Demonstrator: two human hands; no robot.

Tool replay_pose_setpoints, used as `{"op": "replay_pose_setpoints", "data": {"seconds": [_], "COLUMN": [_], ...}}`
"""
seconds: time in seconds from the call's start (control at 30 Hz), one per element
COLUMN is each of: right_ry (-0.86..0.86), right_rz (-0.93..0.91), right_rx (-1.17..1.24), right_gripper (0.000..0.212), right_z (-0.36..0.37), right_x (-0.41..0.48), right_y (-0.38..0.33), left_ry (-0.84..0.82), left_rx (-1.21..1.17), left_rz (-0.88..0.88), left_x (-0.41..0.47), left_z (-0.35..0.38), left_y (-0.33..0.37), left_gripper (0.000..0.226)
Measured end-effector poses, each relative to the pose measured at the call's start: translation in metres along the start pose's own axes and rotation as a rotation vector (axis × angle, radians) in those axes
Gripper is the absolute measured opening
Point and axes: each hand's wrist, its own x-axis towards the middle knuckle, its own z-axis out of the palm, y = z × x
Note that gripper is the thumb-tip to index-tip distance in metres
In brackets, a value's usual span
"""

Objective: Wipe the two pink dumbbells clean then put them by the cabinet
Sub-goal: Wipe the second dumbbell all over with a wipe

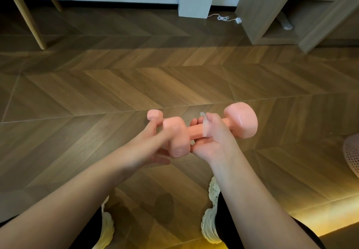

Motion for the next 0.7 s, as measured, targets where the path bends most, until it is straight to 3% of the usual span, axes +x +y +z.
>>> {"op": "replay_pose_setpoints", "data": {"seconds": [0.07,0.17,0.23,0.3,0.37,0.47,0.57,0.6,0.7], "right_ry": [0.004,0.001,0.000,0.008,0.010,-0.009,-0.021,-0.021,-0.027], "right_rz": [-0.004,0.000,-0.005,-0.007,-0.005,0.010,0.018,0.015,0.030], "right_rx": [-0.019,0.008,0.029,0.010,-0.027,-0.018,-0.018,-0.025,-0.003], "right_gripper": [0.023,0.023,0.022,0.022,0.022,0.018,0.012,0.012,0.013], "right_z": [-0.0003,-0.0005,-0.0017,-0.0017,-0.0003,-0.0013,-0.0024,-0.0024,-0.0025], "right_x": [-0.0002,0.0001,0.0007,0.0010,0.0006,0.0015,0.0011,0.0015,0.0020], "right_y": [-0.0002,-0.0021,-0.0013,0.0001,0.0001,-0.0011,0.0000,0.0001,-0.0017], "left_ry": [0.035,0.096,0.024,-0.019,0.039,0.091,0.028,0.041,0.106], "left_rx": [-0.050,0.169,0.149,0.031,0.111,0.204,0.016,0.042,0.213], "left_rz": [-0.028,0.167,0.110,-0.055,0.044,0.220,0.064,0.099,0.269], "left_x": [0.0008,0.0021,0.0014,0.0015,0.0018,0.0024,0.0021,0.0005,0.0012], "left_z": [0.0023,0.0040,0.0028,0.0030,0.0045,0.0049,0.0050,0.0066,0.0083], "left_y": [-0.0007,-0.0054,-0.0049,-0.0013,-0.0040,-0.0052,-0.0007,-0.0004,-0.0031], "left_gripper": [0.040,0.074,0.087,0.077,0.066,0.082,0.064,0.056,0.075]}}
